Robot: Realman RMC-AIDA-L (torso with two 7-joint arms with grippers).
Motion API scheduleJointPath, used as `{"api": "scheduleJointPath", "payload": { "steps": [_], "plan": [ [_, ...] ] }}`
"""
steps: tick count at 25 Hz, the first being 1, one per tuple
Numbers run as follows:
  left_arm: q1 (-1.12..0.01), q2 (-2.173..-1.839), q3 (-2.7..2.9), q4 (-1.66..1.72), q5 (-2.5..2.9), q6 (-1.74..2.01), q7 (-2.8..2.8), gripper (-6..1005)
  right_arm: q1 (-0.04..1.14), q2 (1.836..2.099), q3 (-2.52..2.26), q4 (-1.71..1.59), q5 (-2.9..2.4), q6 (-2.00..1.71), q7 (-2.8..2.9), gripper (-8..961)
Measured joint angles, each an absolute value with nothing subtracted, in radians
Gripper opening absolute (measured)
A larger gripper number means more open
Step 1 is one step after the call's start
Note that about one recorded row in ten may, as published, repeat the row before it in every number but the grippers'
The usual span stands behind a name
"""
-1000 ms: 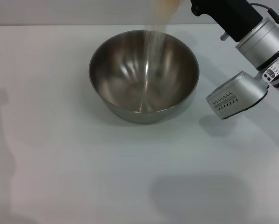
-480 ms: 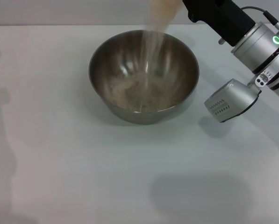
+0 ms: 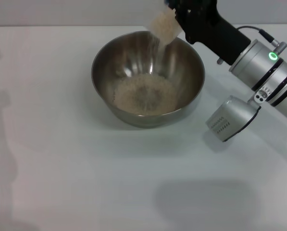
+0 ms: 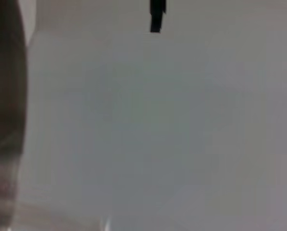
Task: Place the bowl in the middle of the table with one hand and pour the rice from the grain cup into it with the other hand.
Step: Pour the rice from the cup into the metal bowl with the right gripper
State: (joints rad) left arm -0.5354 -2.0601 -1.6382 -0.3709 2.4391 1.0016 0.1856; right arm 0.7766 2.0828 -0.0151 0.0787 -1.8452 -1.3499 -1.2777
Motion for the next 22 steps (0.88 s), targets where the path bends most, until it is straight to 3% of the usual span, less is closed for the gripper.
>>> {"api": "scheduleJointPath", "payload": {
  "steps": [22],
  "plan": [
    [-0.534,-2.060,-1.640,-0.372,2.439,1.002,0.186,517,0.774,2.085,-0.015,0.097,-1.893,-1.281,-1.480,11]
  ]
}}
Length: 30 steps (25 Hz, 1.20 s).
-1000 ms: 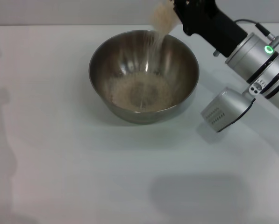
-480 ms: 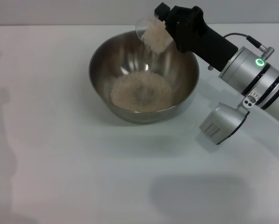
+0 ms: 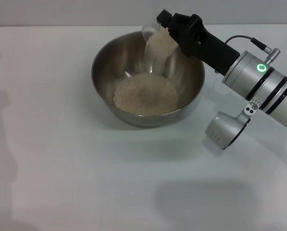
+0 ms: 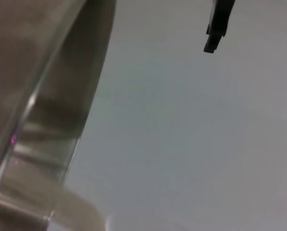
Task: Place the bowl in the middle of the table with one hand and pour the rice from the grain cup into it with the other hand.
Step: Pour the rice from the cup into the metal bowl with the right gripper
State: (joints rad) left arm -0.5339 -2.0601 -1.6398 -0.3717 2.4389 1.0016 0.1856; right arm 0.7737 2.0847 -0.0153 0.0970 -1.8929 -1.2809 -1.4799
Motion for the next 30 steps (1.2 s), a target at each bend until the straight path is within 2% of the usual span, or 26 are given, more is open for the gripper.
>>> {"api": "scheduleJointPath", "payload": {
  "steps": [30],
  "plan": [
    [-0.537,-2.060,-1.641,-0.371,2.441,1.002,0.186,517,0.773,2.085,0.038,0.160,-1.897,-1.257,-1.502,12]
  ]
}}
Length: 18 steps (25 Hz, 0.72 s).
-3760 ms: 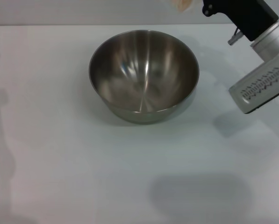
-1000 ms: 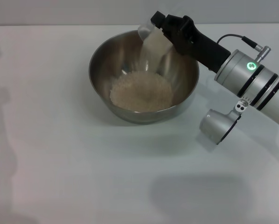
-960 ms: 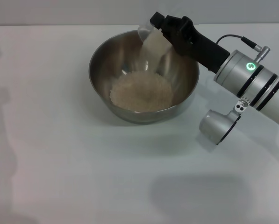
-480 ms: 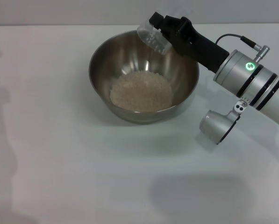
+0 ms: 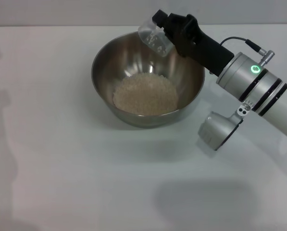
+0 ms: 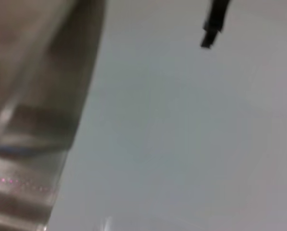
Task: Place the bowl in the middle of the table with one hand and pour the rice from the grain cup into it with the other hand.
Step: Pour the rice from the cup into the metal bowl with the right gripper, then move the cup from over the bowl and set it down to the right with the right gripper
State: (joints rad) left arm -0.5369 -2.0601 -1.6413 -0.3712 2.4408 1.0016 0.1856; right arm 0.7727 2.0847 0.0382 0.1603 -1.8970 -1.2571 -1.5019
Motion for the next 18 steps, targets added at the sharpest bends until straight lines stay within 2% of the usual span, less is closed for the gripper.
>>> {"api": "scheduleJointPath", "payload": {
  "steps": [18],
  "plan": [
    [-0.539,-2.061,-1.639,-0.373,2.441,1.002,0.186,517,0.709,2.086,0.253,0.317,-1.896,-1.197,-1.323,12]
  ]
}}
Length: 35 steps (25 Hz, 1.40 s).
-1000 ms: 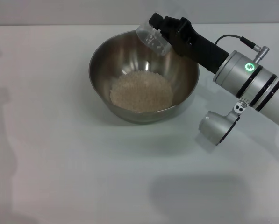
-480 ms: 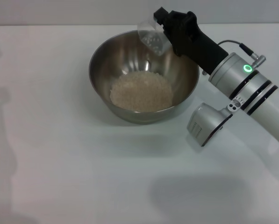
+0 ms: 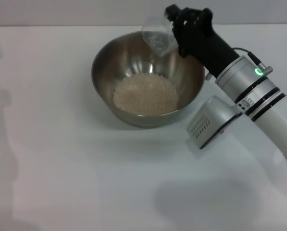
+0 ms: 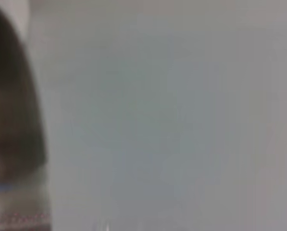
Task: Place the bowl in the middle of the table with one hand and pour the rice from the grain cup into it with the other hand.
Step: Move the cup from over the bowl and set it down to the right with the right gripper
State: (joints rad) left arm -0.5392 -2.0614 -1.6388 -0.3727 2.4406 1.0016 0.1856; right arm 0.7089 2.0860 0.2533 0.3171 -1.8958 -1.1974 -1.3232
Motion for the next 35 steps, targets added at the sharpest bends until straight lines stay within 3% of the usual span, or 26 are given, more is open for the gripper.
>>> {"api": "scheduleJointPath", "payload": {
  "steps": [19,35],
  "plan": [
    [-0.540,-2.062,-1.639,-0.373,2.441,1.002,0.186,517,0.587,2.088,0.537,0.538,-1.896,-1.173,-1.173,12],
    [-0.534,-2.060,-1.635,-0.373,2.441,1.002,0.186,517,0.390,2.090,0.671,0.720,-1.776,-1.179,-1.136,12]
  ]
}}
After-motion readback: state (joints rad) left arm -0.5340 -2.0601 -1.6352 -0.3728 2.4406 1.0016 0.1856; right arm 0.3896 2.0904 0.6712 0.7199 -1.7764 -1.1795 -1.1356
